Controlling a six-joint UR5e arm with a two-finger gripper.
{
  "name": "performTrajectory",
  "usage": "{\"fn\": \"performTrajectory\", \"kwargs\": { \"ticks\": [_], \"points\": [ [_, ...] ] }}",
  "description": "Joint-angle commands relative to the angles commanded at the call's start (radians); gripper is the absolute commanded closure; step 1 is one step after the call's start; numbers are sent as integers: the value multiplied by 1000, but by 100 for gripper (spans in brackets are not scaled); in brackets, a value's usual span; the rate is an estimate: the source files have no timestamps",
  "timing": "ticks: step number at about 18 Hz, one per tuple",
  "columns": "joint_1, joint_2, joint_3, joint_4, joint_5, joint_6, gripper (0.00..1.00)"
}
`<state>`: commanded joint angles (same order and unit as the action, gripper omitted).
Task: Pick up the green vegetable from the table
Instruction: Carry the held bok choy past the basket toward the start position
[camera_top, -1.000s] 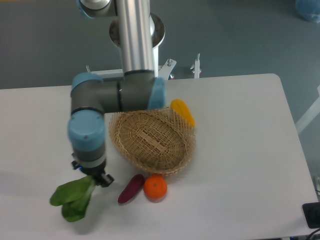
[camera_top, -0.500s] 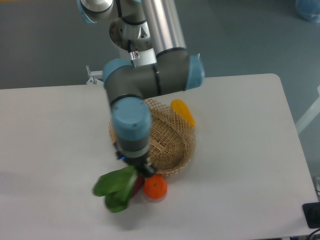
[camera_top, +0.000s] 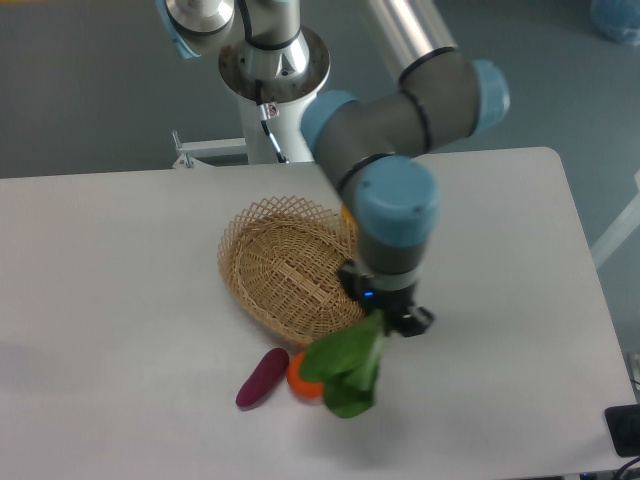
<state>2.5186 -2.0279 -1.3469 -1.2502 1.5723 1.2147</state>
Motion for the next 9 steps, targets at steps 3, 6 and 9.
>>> {"fn": "performTrajectory", "kwargs": {
  "ticks": [3, 6, 9],
  "points": [
    [40, -28, 32, 0, 0, 43, 59],
    [81, -41, 37, 3, 8, 103, 59],
    [120, -54, 43, 2, 8, 176, 59]
  ]
}}
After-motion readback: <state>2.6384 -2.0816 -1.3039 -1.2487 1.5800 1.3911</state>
